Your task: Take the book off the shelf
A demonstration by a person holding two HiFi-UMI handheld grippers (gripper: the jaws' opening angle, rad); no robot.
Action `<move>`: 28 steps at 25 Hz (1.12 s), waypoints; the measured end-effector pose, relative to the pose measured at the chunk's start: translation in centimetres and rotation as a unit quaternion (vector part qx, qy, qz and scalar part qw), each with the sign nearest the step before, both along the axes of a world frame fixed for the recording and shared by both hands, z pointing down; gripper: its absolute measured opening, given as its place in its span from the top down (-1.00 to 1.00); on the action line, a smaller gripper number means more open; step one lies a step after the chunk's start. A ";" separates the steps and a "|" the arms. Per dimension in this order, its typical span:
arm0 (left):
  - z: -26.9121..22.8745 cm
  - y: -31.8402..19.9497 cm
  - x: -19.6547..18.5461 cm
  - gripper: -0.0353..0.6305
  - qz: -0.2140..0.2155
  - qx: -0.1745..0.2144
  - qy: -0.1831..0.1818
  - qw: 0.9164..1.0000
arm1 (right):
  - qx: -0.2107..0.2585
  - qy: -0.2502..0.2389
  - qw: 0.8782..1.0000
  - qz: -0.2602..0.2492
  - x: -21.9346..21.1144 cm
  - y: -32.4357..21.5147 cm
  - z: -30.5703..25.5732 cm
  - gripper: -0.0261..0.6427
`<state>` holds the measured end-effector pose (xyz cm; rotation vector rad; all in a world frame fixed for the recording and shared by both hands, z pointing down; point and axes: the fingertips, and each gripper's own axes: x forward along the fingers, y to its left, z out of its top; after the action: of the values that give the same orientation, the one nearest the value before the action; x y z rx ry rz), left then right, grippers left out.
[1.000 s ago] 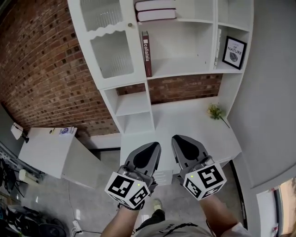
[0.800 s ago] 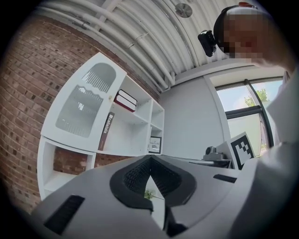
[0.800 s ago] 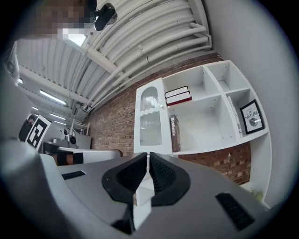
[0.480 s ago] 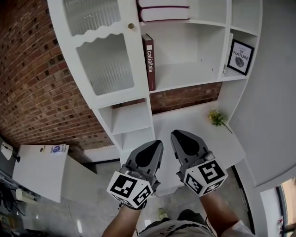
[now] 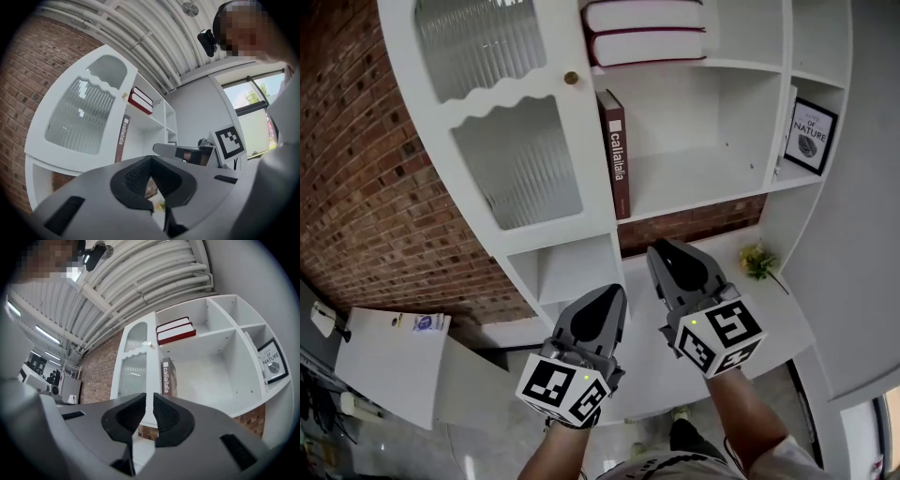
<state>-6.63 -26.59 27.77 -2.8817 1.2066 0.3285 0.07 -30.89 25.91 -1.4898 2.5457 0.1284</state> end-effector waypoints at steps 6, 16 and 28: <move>-0.9 -3.2 0.3 0.86 -0.036 0.002 -0.001 0.999 | 0.017 -0.003 1.000 -0.018 0.4 -5.9 -3.4 0.55; -1.0 -7.6 0.6 0.86 -0.085 -0.001 -0.012 0.996 | 0.035 -0.010 0.999 -0.038 -0.4 -12.8 -5.7 0.47; -0.1 -9.7 0.5 0.86 -0.114 -0.013 -0.015 0.993 | 0.062 -0.020 0.998 -0.025 -1.5 -16.8 -8.0 0.31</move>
<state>-6.17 -36.29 27.65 -2.7197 1.5249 0.2661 -1.41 -47.69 17.89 -1.3682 2.4914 0.2423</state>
